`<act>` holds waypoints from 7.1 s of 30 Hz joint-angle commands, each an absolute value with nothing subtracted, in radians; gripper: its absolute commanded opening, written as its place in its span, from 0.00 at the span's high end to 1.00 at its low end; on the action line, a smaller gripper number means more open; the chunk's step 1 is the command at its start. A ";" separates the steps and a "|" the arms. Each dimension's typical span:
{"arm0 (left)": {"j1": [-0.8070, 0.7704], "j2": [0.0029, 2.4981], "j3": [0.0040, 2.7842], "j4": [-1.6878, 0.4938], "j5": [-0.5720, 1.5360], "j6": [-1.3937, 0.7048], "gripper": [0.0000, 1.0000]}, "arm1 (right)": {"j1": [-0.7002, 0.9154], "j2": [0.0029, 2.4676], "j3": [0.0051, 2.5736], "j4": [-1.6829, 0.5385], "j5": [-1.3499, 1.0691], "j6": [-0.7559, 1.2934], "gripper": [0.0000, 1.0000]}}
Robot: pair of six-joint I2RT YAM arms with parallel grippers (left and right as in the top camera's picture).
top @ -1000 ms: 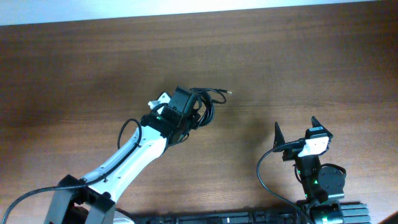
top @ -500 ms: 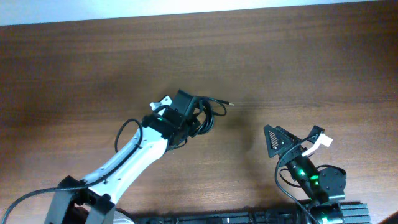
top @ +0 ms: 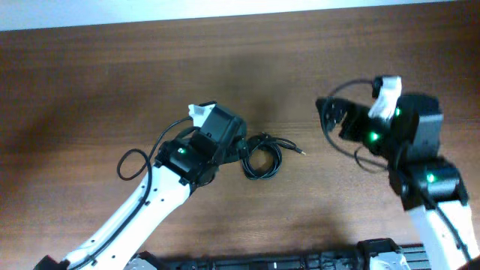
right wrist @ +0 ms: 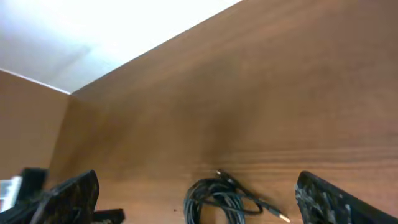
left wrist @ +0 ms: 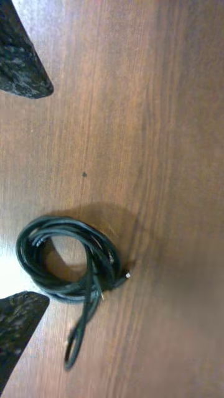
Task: Untangle cables
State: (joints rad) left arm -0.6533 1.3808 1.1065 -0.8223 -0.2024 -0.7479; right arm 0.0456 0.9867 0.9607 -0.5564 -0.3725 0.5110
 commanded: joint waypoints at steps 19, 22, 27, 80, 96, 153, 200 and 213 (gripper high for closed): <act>-0.653 1.847 1.094 -0.576 0.020 -0.403 0.91 | 0.052 1.090 1.016 -0.559 -0.565 0.476 0.01; -0.643 1.845 1.109 -0.568 0.019 -0.421 1.00 | 0.052 1.091 1.016 -0.562 -0.565 0.475 0.01; -0.447 1.692 1.192 -0.599 0.036 -0.978 1.00 | 0.052 1.096 1.015 -0.730 -0.566 0.476 0.01; -0.457 1.525 1.191 -0.444 0.305 -0.634 1.00 | 0.222 1.347 1.016 -0.431 -1.217 0.113 0.96; -0.084 1.296 1.191 -0.449 0.588 -0.502 1.00 | 0.006 1.347 1.016 -0.662 -0.677 0.173 0.87; -0.421 1.796 1.217 -0.651 0.208 -0.766 1.00 | 0.007 1.347 1.015 -0.772 -0.680 0.219 0.53; -0.156 1.331 1.218 -0.581 0.748 -0.302 1.00 | 0.009 1.596 1.016 -0.663 -0.544 0.260 0.55; -0.339 1.393 1.218 -0.576 0.245 -1.539 1.00 | 0.194 1.596 1.016 -0.565 -0.934 0.300 0.33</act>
State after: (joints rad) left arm -0.3298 1.3937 1.2060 -0.5812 0.2882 -1.1889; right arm 0.1417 1.5879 1.0267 -0.6136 -0.9195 0.2581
